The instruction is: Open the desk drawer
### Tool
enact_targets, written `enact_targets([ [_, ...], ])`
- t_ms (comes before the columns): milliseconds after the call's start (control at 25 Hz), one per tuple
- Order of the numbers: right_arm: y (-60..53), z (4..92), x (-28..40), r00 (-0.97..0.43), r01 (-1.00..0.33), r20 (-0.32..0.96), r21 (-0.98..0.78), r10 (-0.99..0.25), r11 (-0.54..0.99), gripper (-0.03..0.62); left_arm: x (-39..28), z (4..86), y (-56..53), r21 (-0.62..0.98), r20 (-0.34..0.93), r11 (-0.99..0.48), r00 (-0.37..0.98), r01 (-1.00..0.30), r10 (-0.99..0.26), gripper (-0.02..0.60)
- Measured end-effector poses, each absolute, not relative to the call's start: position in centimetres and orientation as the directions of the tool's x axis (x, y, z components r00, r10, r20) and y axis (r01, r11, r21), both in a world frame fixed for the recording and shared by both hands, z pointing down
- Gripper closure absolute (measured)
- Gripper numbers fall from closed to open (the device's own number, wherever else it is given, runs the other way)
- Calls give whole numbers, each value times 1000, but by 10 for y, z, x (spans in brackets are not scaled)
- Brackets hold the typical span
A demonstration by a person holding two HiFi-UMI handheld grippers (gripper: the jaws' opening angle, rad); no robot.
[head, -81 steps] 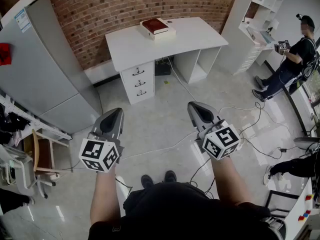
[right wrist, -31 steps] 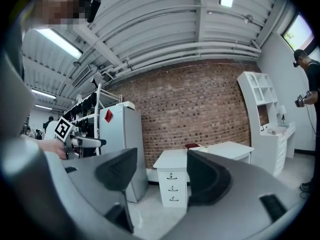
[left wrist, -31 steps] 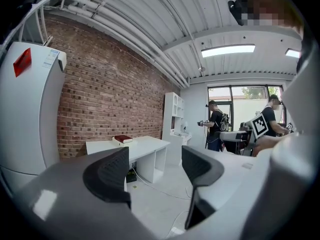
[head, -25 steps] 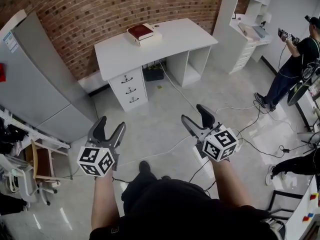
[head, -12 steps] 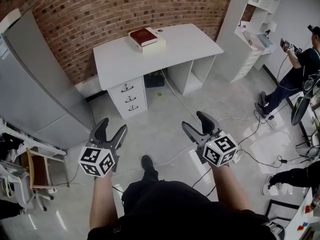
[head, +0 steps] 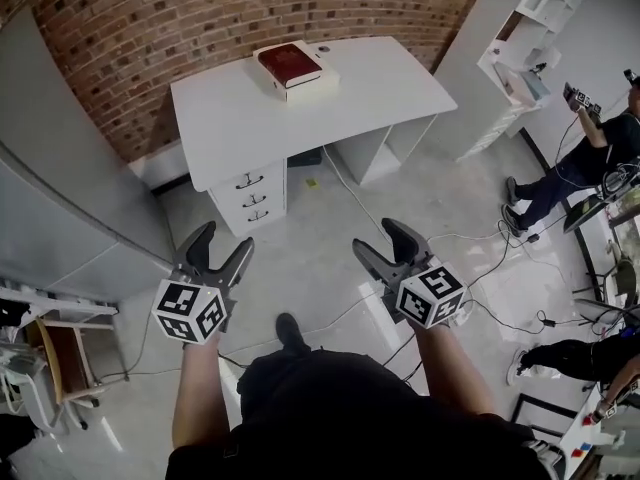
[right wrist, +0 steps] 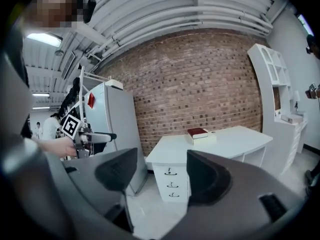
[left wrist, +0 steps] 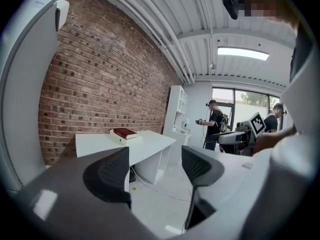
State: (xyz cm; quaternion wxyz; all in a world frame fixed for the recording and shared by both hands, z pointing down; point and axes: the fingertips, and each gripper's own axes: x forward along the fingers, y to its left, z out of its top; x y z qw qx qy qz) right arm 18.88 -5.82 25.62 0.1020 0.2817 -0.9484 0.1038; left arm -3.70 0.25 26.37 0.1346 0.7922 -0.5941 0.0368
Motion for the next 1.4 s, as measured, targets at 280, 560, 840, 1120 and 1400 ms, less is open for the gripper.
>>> enact_targets([
  [280,-90,253,129,-826,-531,283,-98,-488,842,316,-76,275,-31,171,219,-271,305,-947,-927,267],
  [560,-118,267,80,-869,-440,303,-110,-391,891,316,-100,291,-52,169,256,-227,265,-959,-930,267],
  [840,-172,281,45,-924,-303,287,-144,-253,942,318,-109,301,-86,148,304,-131,171,-980,-937,267],
  [1120,-236,314,26,-949,-133,307,-186,-71,973,318,-98,320,-155,162,382,19,45,-987,-923,268],
  [1400,-263,354,28,-926,22,362,-232,107,973,318,-86,340,-190,160,438,126,-44,-979,-898,268],
])
